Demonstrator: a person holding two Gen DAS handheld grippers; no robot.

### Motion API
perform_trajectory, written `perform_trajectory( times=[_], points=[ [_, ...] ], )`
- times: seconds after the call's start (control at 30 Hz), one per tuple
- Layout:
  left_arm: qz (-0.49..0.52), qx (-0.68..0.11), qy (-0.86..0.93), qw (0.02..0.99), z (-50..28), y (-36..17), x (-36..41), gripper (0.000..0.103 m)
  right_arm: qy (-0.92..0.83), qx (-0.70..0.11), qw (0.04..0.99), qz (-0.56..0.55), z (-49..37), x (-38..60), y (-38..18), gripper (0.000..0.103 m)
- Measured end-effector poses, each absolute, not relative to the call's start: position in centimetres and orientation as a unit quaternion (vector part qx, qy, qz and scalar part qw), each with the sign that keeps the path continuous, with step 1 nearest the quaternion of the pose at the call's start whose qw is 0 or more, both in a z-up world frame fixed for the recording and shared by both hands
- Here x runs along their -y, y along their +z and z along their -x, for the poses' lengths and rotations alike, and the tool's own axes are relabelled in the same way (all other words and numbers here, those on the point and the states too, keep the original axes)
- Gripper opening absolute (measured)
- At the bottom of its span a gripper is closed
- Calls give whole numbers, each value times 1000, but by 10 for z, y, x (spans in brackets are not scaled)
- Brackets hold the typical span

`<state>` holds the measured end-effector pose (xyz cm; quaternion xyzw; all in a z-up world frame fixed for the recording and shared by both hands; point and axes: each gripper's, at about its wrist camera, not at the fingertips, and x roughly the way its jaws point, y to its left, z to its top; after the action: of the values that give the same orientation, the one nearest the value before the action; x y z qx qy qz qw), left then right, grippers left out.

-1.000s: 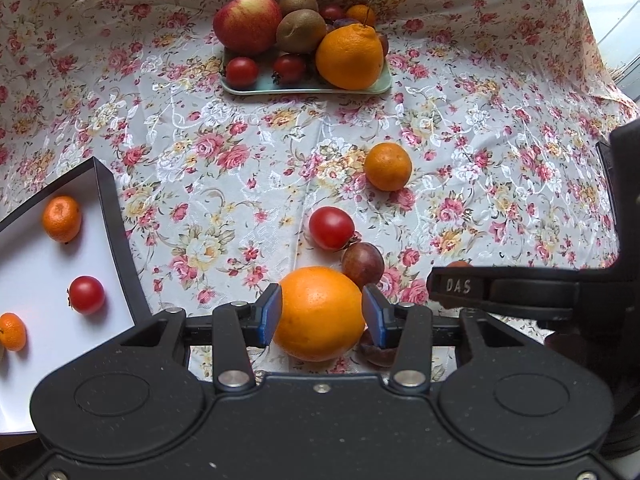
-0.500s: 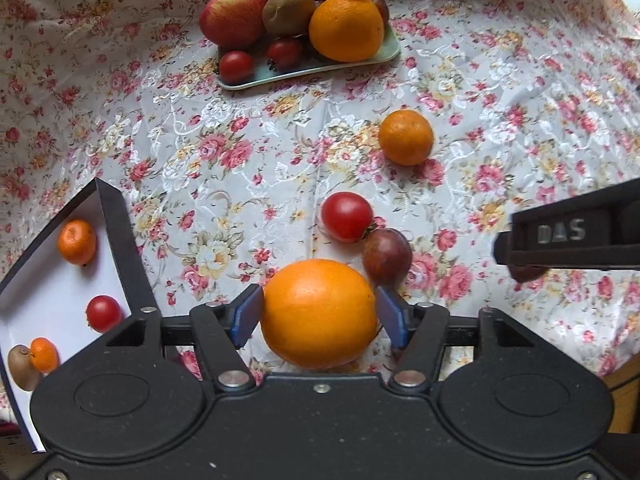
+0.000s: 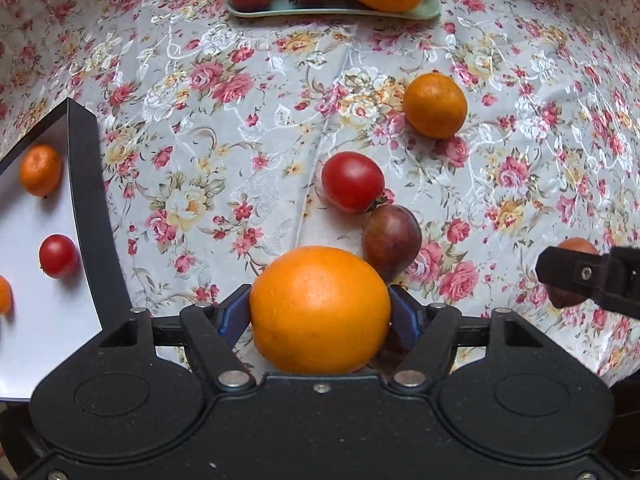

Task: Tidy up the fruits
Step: 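Carry the orange with the left tool while the right tool carries the dark tomato to the box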

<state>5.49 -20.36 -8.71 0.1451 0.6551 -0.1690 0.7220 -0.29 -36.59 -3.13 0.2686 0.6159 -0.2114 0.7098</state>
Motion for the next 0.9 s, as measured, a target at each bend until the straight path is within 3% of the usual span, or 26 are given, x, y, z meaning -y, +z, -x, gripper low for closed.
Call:
perform_trajectory(
  times=[0.2, 0.9],
  points=[
    [-96, -666, -172, 720, -60, -79, 199, 70, -221, -605, 714, -273, 6, 375, -26, 38],
    [-66, -590, -126, 795, -86, -11, 156, 70, -230, -606, 713, -268, -10, 360, -26, 38]
  ],
)
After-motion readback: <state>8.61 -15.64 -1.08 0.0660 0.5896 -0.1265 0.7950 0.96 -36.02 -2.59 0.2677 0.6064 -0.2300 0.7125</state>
